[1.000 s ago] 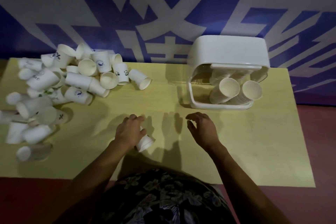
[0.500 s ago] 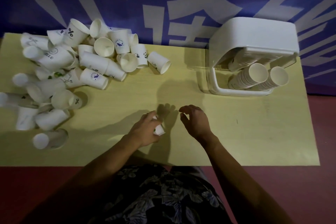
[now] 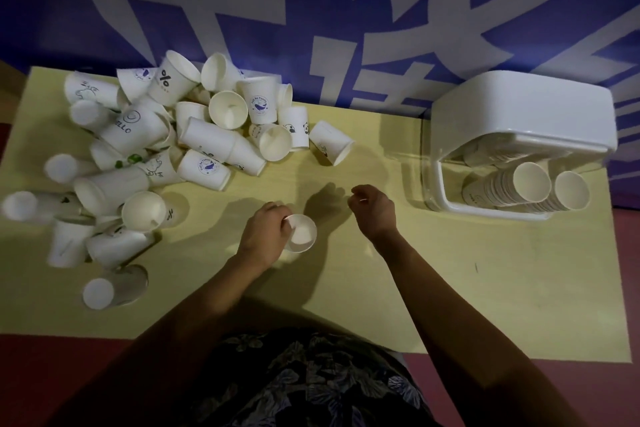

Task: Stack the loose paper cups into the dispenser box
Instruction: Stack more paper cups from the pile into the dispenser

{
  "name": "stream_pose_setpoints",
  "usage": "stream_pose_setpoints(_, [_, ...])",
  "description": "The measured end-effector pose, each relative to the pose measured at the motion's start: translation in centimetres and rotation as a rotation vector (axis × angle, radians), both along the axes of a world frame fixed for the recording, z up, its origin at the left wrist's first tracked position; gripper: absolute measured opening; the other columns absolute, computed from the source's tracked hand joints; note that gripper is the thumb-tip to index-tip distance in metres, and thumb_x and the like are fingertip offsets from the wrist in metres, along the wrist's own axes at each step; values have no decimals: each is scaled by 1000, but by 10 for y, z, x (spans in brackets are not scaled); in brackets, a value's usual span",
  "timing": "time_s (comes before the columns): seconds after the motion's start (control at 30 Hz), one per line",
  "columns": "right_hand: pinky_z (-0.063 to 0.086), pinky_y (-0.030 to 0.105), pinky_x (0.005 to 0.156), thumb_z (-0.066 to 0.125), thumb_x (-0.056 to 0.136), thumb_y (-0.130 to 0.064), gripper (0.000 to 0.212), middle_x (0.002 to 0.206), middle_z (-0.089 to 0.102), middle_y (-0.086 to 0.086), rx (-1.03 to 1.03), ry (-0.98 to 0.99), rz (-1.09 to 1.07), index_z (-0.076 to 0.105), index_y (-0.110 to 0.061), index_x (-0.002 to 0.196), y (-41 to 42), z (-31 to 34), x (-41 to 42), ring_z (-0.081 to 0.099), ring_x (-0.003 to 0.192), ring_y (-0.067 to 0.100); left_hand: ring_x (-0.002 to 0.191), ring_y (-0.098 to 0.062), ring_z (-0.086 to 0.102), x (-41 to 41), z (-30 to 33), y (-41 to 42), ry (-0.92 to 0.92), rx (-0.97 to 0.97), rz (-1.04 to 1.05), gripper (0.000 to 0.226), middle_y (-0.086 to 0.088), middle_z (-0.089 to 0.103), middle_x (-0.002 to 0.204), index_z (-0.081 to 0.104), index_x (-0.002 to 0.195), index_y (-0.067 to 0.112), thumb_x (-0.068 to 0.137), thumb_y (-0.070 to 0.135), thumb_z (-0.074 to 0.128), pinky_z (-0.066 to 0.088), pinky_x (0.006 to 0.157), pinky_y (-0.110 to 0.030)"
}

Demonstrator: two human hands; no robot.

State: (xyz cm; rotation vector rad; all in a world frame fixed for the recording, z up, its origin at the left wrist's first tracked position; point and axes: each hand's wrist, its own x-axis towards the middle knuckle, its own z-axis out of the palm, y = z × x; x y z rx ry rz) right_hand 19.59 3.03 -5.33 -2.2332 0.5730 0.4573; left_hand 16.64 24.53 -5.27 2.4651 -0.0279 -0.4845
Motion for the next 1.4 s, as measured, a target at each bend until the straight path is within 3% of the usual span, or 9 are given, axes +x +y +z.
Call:
stream_pose_setpoints(0.2, [54,39,77,71,82,-26,22,87,65,1,357,40,-400,69,-11,99,20,-13,55,61,82,21,80,-29,57,22,5,14,-11,-38,148,17,-11,61,82,71,95,7,86,4,56,44,71,-35])
stream_pose_setpoints(0.3, [55,40,77,73,81,-21,6,83,65,5,450,55,-479,69,-20,77,28,-17,70,58,79,19,79,-28,56,29,9,18,-32,-65,212,21,-8,57,80,71,101,7,87,3,56,43,71,-33])
stream_pose_setpoints(0.43, [54,37,78,71,81,-13,6,80,66,4,496,63,-499,70,-17,76,30,-16,80,59,78,19,75,-25,60,36,9,20,9,-129,285,14,-4,63,82,70,91,13,85,8,58,52,70,-38])
stream_pose_setpoints(0.6, [51,36,71,65,82,-15,8,79,66,5,396,-34,-466,69,-9,81,21,-8,76,57,76,21,61,-21,63,41,22,8,-8,-216,361,10,3,63,67,65,76,14,83,7,60,55,59,-44])
stream_pose_setpoints(0.73, [54,37,69,64,84,-20,7,79,69,-1,244,-195,-313,66,-14,84,4,16,55,65,78,20,54,-27,63,45,40,-10,-14,-292,411,10,-7,64,66,67,78,9,83,3,61,57,50,-39])
stream_pose_setpoints(0.93, [48,21,63,62,90,-16,7,80,67,-4,64,-467,-173,64,-14,84,-44,59,5,62,74,6,47,-23,63,48,72,-58,-86,-354,431,10,-1,61,60,64,77,12,80,3,61,55,53,-38])
stream_pose_setpoints(1.17, [45,13,69,63,91,-11,12,90,71,0,-82,-657,-155,70,-13,101,-125,102,-39,64,81,10,48,-18,63,44,113,-141,-100,-444,405,11,-2,64,71,65,79,10,86,4,59,45,43,-17])
stream_pose_setpoints(1.3, [50,28,73,64,90,-8,14,93,71,1,-174,-717,-144,70,-10,103,-177,115,-54,65,84,20,51,-20,65,41,135,-195,-101,-507,361,9,-2,63,77,66,86,12,85,5,60,48,44,-21])
stream_pose_setpoints(1.4, [47,25,71,63,91,-8,15,96,70,0,-209,-719,-158,70,-12,104,-214,122,-63,65,87,22,47,-18,64,39,149,-239,-106,-530,317,7,0,64,78,64,85,12,84,7,60,50,46,-23])
